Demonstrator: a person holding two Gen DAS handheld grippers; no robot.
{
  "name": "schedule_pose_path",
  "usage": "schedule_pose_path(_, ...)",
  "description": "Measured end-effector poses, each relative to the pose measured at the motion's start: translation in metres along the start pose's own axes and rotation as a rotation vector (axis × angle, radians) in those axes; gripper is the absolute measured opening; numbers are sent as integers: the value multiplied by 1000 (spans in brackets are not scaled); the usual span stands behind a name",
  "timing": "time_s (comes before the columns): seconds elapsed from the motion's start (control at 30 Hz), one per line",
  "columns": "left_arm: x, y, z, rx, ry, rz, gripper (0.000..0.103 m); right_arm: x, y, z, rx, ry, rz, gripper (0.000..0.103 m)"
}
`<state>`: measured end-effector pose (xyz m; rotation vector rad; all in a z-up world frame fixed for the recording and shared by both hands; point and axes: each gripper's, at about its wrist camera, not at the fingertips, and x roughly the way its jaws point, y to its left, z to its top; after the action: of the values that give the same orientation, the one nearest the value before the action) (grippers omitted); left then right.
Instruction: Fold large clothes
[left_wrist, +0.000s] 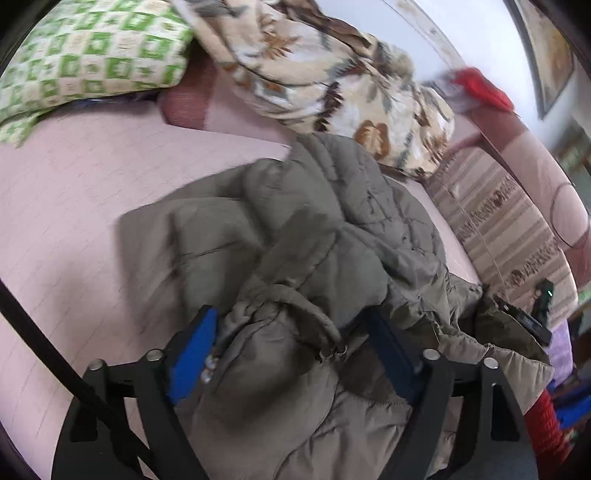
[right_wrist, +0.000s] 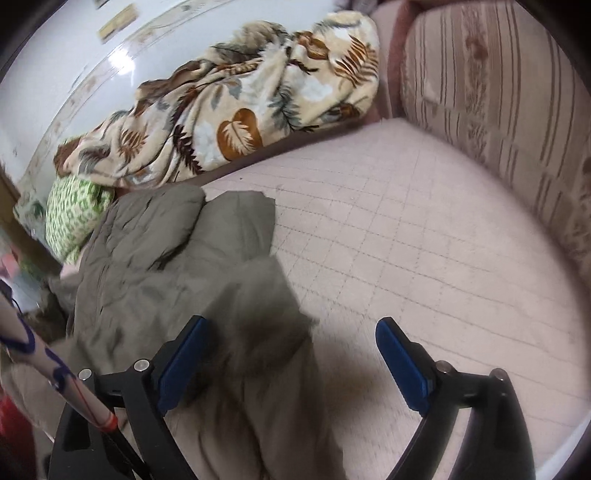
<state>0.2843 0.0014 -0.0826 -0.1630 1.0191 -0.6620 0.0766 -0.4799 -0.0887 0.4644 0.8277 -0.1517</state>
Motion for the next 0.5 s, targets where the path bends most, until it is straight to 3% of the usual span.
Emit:
schedule_pose_path(0.2,8,-11,-8,33,9,-43,85,25,5,7,0,41,73,95)
schedule_pose_path(0.37,12,-19,-10,19,19,-8,85,22,30,-7,-44,54,130,95)
schedule_pose_path(0.5,6,-37,-18,95,40,-30,73,13,50,-21,-122,31,64,95)
